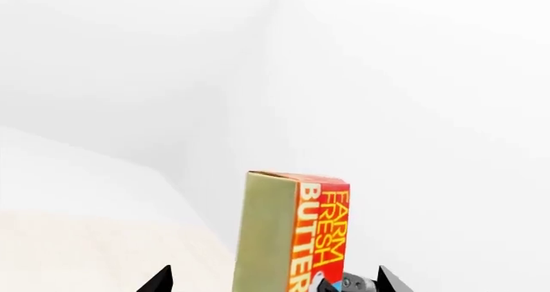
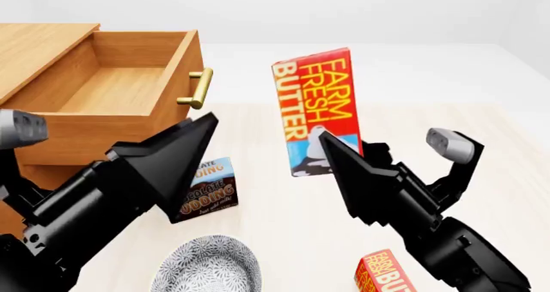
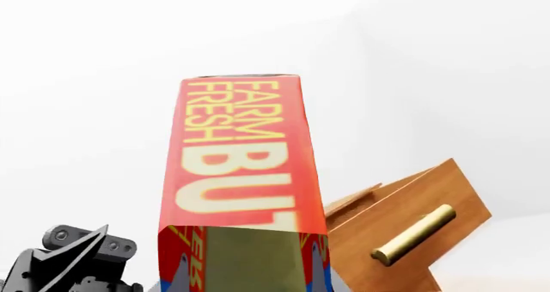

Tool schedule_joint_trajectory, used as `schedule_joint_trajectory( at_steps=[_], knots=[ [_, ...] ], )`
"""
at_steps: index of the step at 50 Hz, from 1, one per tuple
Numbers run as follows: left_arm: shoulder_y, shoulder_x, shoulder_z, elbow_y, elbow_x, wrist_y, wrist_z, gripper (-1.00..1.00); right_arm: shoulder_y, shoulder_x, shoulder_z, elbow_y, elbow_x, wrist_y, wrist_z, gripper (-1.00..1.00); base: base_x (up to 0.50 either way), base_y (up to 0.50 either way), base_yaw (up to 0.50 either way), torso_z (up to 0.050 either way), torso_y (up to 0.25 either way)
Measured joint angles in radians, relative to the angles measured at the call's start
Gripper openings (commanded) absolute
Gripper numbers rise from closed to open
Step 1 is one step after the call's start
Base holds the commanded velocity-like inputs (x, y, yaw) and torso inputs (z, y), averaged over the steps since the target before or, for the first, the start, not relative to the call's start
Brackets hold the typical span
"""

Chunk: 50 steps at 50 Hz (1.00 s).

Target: Put the butter at the front in the top drawer of the cabinet and close it.

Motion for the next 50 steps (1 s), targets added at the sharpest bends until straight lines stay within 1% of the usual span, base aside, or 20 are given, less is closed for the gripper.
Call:
schedule_joint_trajectory(
  at_steps=[25,50],
  knots=[
    [-0.087,0.027,0.039,-0.071,-0.101,-0.044,0.060,1.00,0.001,-0.010,-0.023,0.010,0.052,0.019,-0.069,-1.00,0.00,0.00,0.00,0.000,0.001],
    [-0.111,0.040,0.061,-0.108,-0.160,-0.076,0.117,1.00,0.025,-0.036,-0.052,0.051,0.065,0.023,-0.106,-1.00,0.00,0.00,0.00,0.000,0.001]
  ],
)
